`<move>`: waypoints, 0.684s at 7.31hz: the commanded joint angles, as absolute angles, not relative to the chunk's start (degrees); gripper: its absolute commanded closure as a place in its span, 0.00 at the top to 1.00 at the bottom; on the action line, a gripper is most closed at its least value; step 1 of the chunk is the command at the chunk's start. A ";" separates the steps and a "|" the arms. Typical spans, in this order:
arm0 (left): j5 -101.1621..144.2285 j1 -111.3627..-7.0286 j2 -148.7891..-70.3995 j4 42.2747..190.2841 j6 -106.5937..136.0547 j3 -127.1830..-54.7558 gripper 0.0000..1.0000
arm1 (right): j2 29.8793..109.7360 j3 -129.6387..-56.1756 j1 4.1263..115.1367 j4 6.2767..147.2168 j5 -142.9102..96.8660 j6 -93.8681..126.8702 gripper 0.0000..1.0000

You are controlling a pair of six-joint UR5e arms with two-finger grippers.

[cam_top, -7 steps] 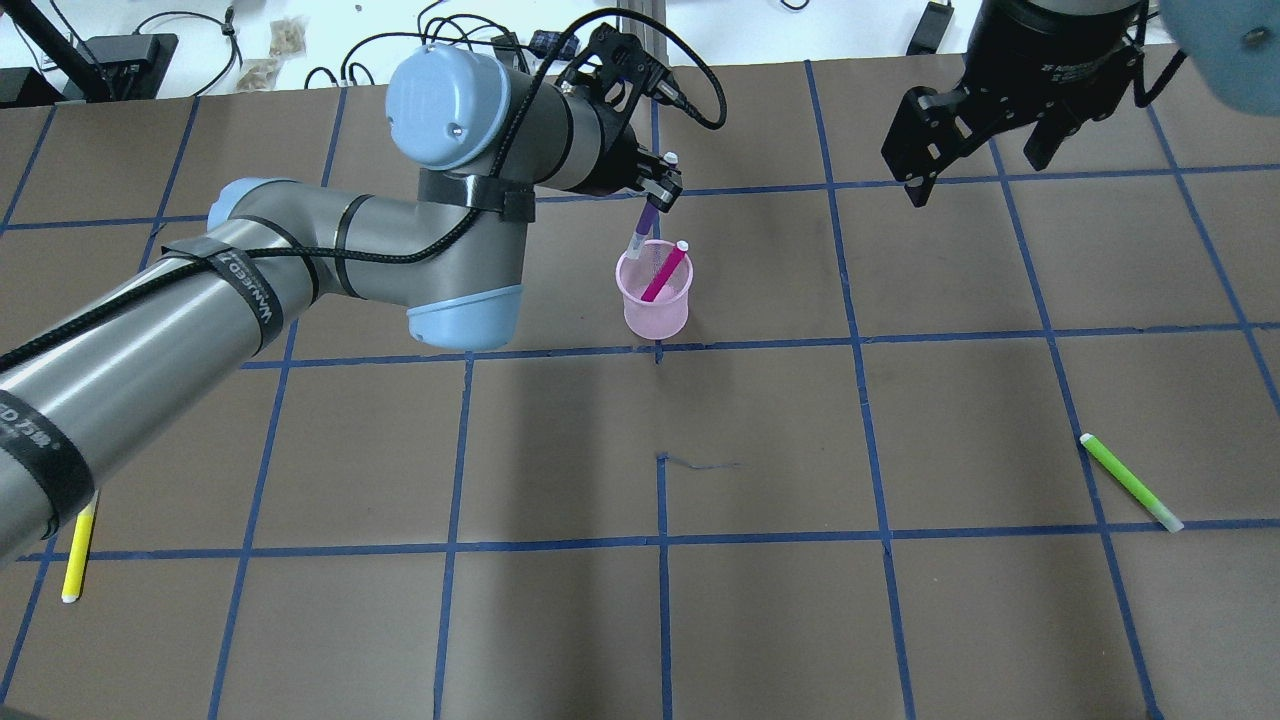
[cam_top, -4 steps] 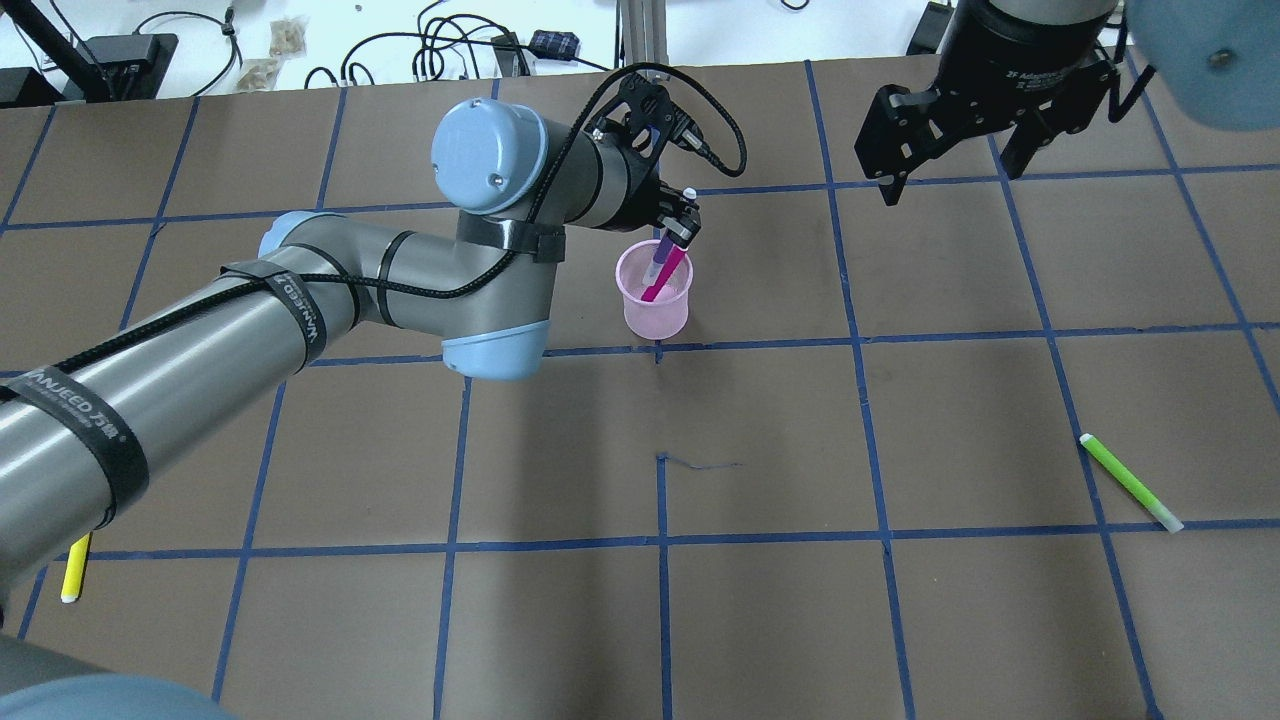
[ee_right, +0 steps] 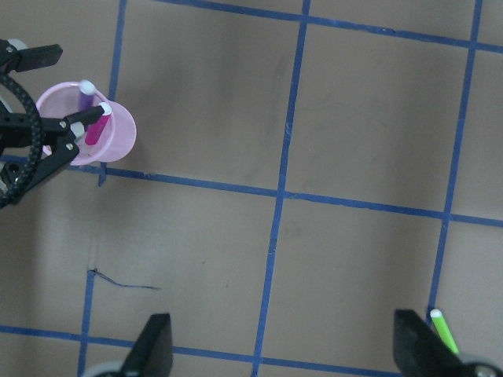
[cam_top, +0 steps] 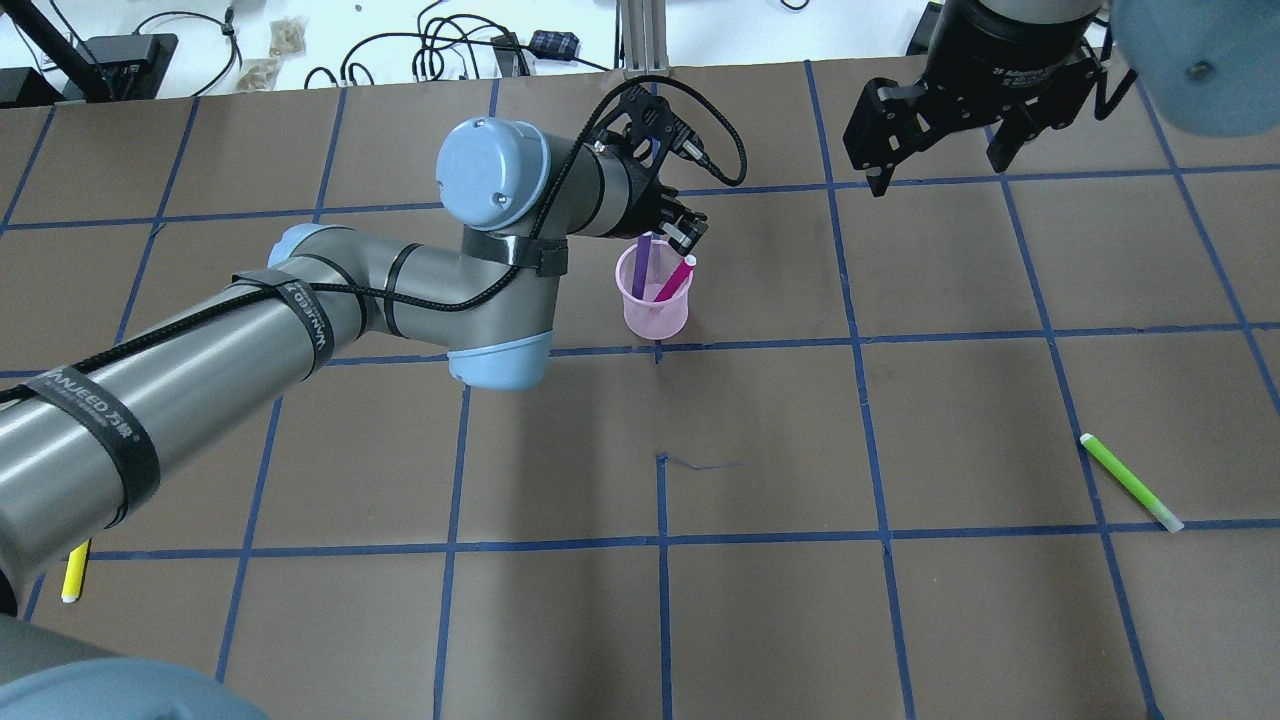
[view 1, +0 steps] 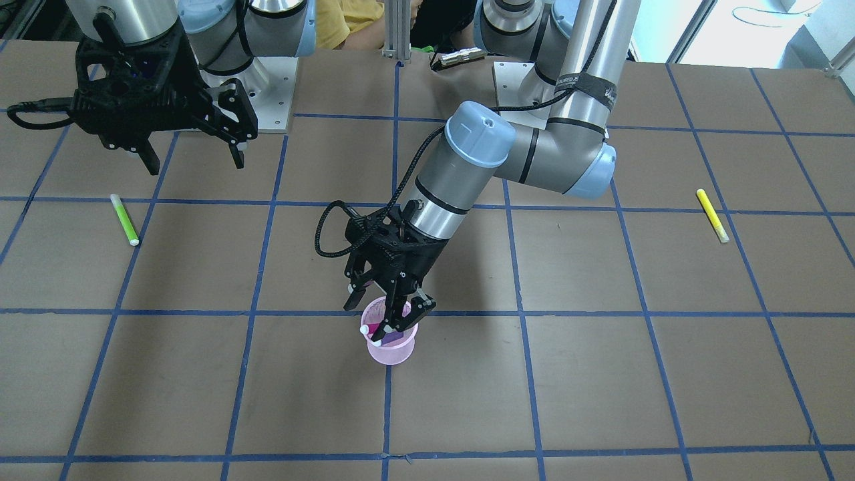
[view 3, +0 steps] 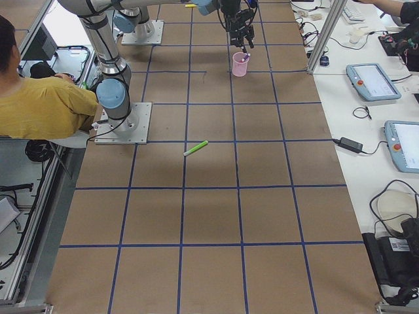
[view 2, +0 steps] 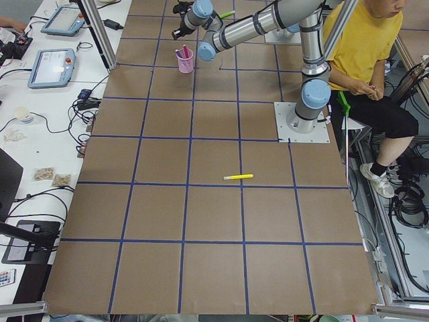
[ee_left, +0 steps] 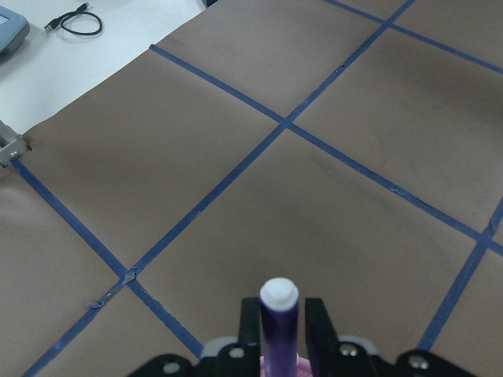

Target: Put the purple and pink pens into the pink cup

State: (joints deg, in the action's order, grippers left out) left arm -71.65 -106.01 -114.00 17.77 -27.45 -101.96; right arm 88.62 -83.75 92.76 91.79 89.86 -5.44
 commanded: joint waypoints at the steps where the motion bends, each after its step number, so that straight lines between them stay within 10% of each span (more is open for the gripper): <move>1: -71.63 -102.16 -111.29 25.25 -27.42 -100.64 1.00 | 88.59 -84.11 91.15 94.04 87.19 -5.88 1.00; 5: -86.49 -92.55 -98.55 73.62 -27.42 -92.49 1.00 | 88.68 -84.11 90.88 93.78 87.10 -7.03 1.00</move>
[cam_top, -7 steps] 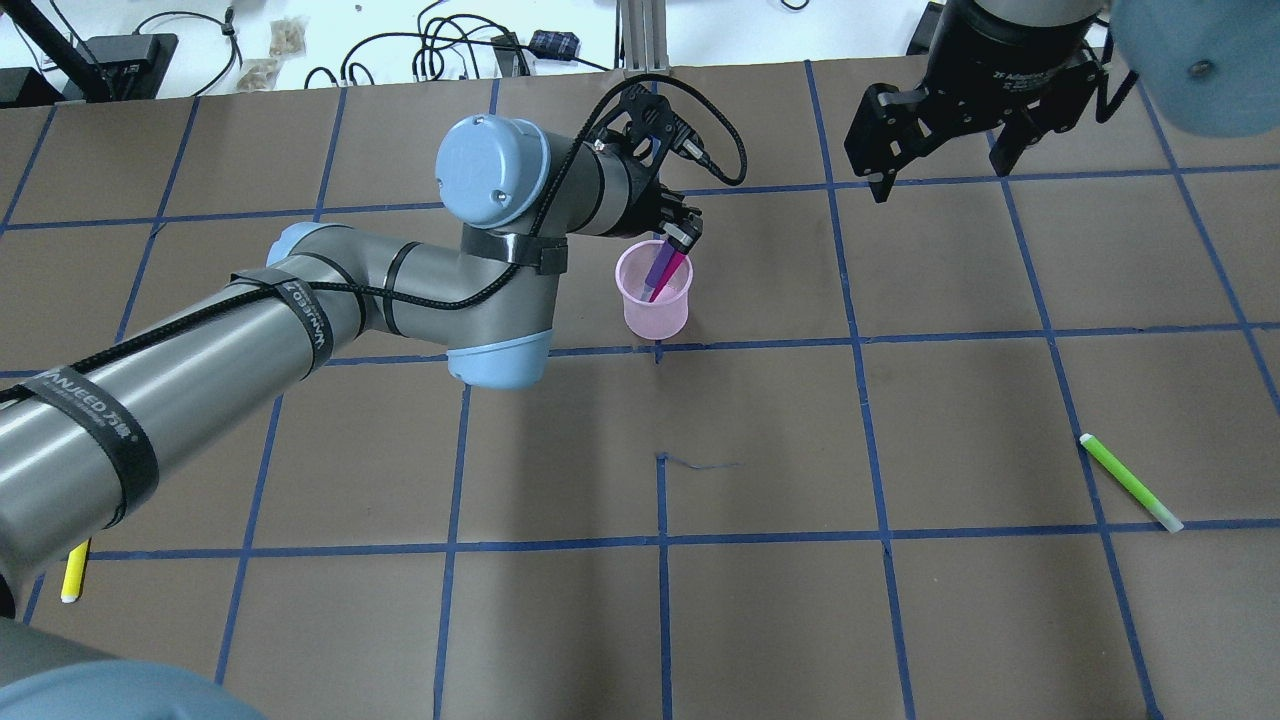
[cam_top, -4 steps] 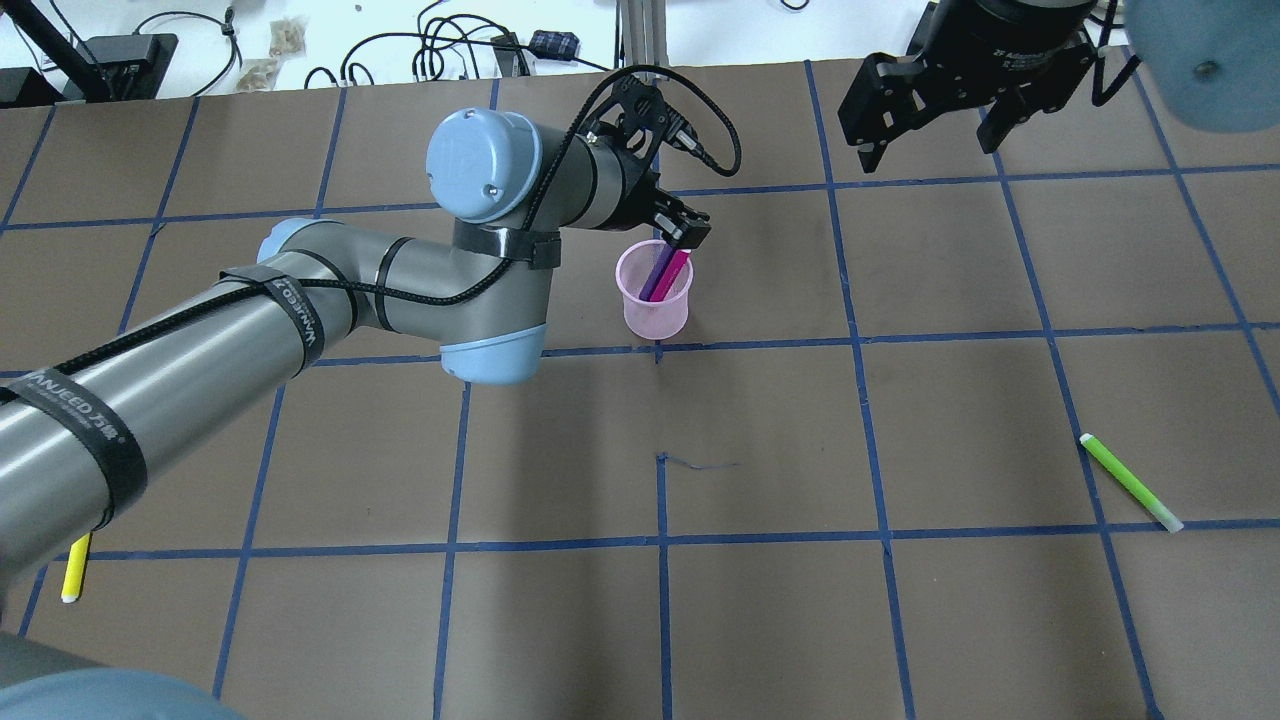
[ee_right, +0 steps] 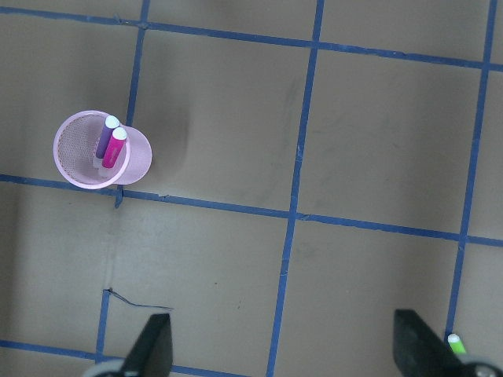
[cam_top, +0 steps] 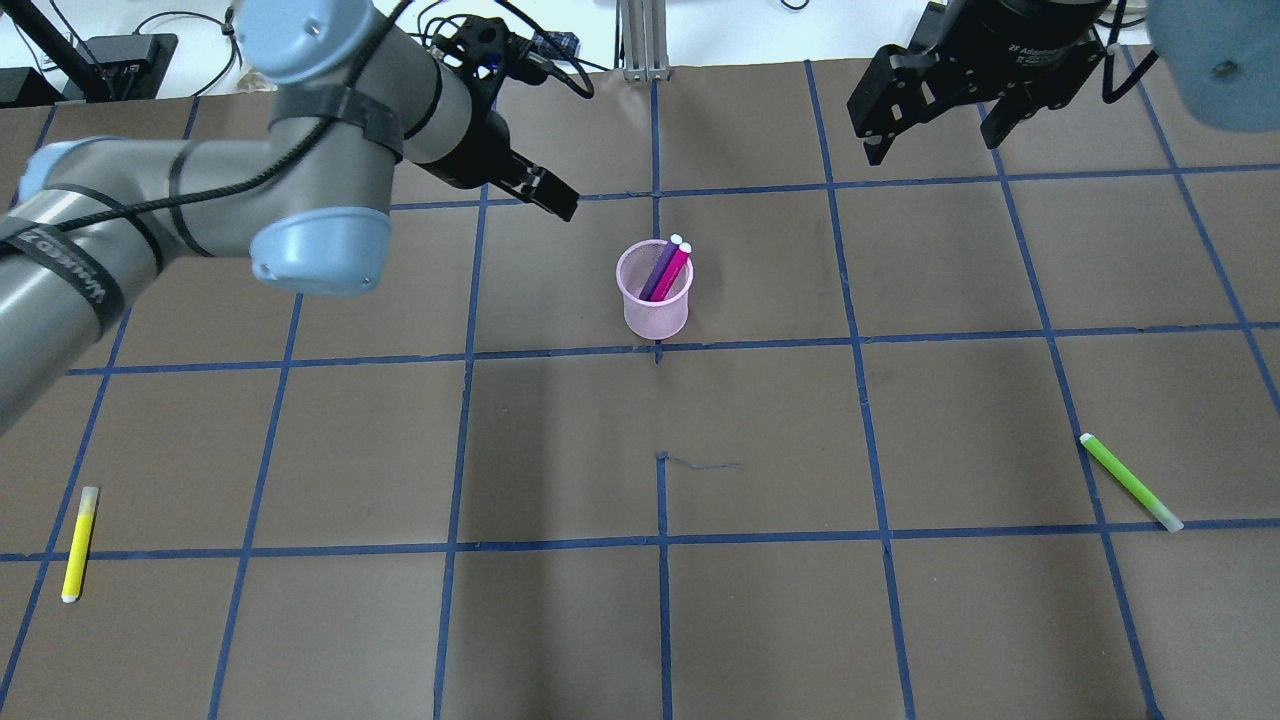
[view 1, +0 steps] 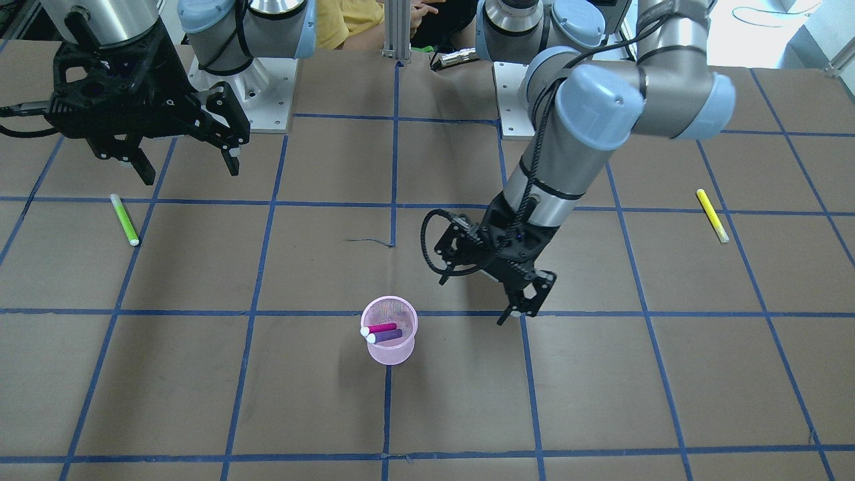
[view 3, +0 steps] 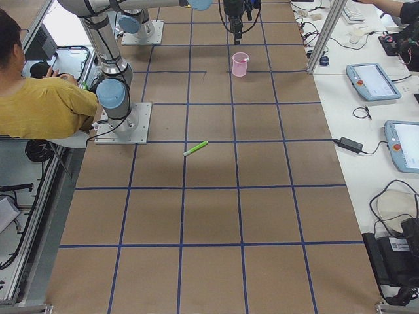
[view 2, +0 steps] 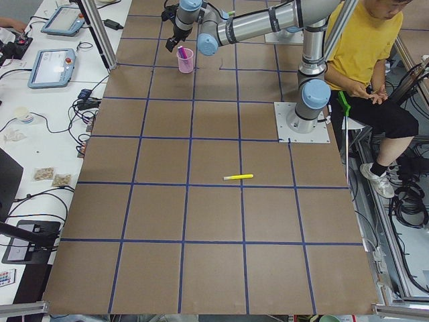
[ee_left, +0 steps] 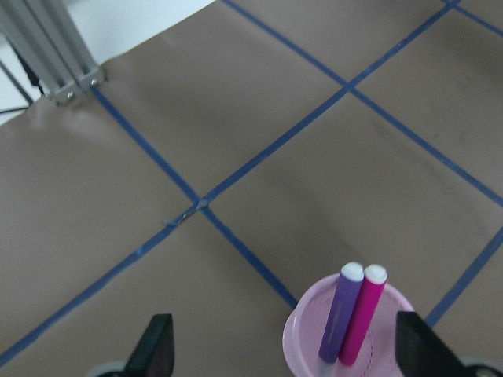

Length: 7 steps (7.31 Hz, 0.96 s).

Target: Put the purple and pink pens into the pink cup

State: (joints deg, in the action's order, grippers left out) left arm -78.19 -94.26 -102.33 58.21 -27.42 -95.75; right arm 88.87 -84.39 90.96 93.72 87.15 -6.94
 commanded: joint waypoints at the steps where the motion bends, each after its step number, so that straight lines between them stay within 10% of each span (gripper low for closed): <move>1: -89.44 -90.90 -96.18 82.79 -27.42 -90.89 1.00 | 88.68 -84.02 90.88 93.78 87.10 -7.03 1.00; 7: -89.47 -89.03 -90.01 92.99 -9.93 -87.63 1.00 | 88.59 -83.93 90.97 93.78 87.01 -6.50 1.00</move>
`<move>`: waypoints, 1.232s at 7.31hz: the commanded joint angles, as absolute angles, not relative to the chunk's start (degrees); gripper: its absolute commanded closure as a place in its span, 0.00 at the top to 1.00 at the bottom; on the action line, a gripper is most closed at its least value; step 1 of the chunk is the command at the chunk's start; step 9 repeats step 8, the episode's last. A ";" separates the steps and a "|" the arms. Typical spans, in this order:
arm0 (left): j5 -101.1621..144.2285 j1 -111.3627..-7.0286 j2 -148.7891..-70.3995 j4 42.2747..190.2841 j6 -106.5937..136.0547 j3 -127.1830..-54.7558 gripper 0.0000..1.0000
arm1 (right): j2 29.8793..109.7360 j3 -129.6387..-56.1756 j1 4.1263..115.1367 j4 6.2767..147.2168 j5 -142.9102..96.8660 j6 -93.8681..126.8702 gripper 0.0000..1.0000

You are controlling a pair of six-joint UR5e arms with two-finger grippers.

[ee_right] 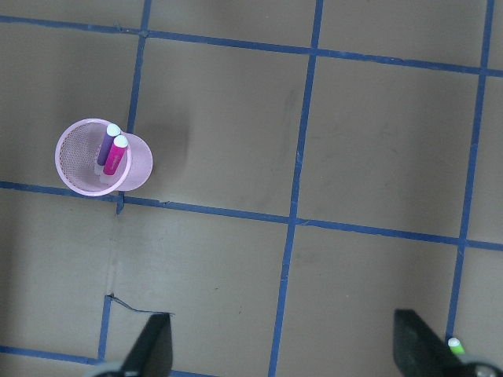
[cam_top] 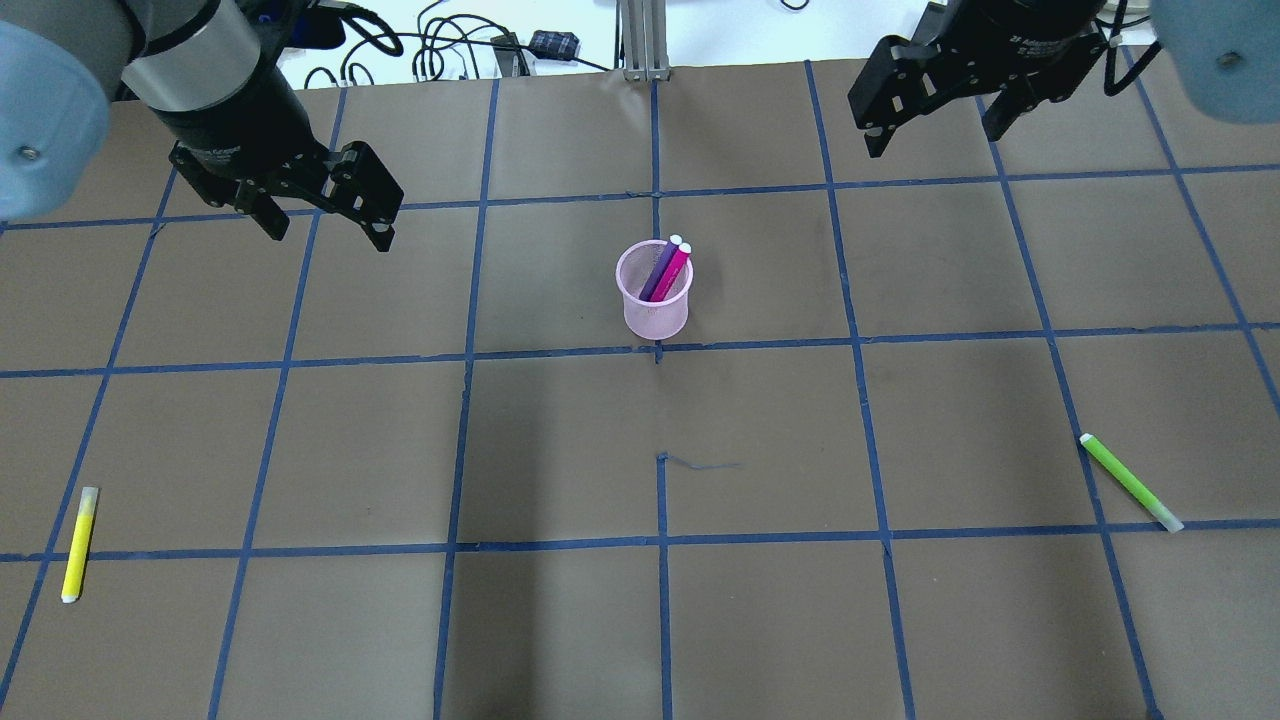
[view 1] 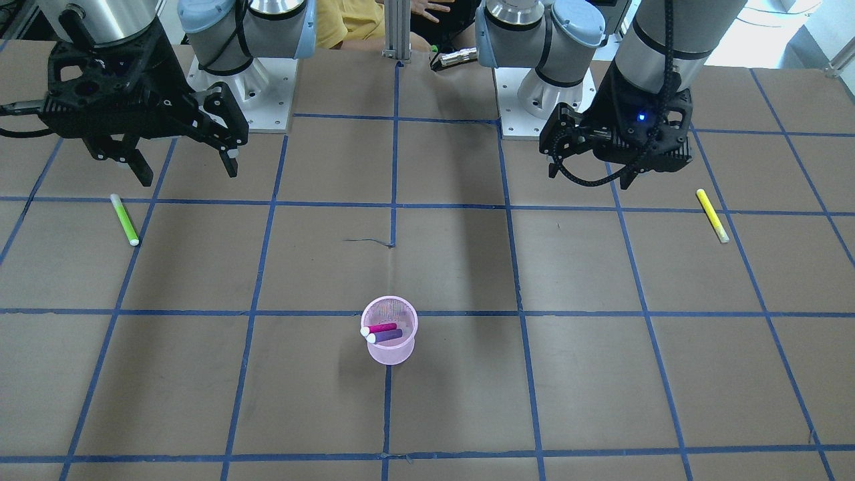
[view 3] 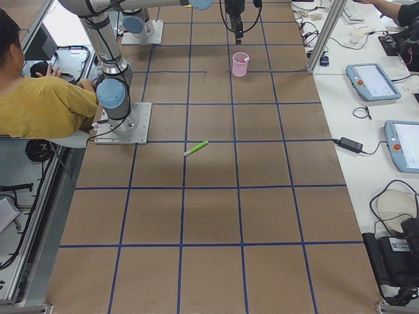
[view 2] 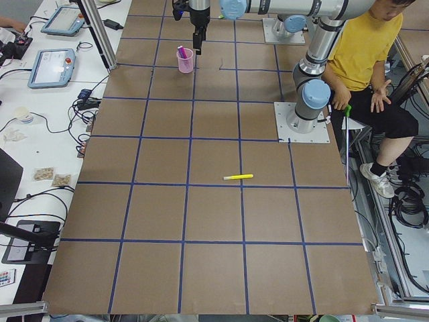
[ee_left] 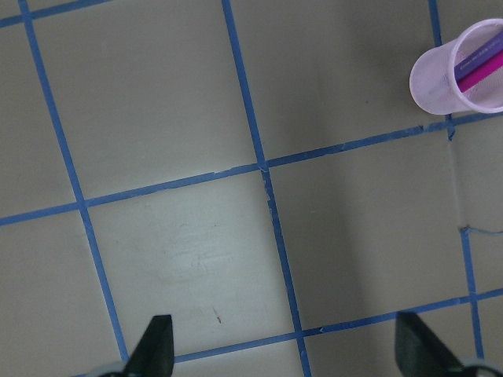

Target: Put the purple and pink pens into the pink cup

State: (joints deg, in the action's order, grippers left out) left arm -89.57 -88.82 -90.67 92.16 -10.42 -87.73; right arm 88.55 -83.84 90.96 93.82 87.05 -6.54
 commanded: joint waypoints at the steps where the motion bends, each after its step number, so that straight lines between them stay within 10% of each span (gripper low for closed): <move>1: -89.12 -89.12 -89.83 92.99 -8.37 -87.63 1.00 | 88.59 -83.94 90.88 93.78 87.01 -6.42 1.00; 9: -89.38 -88.33 -89.74 92.64 -7.91 -87.63 1.00 | 88.51 -84.11 90.97 93.78 87.10 -6.68 1.00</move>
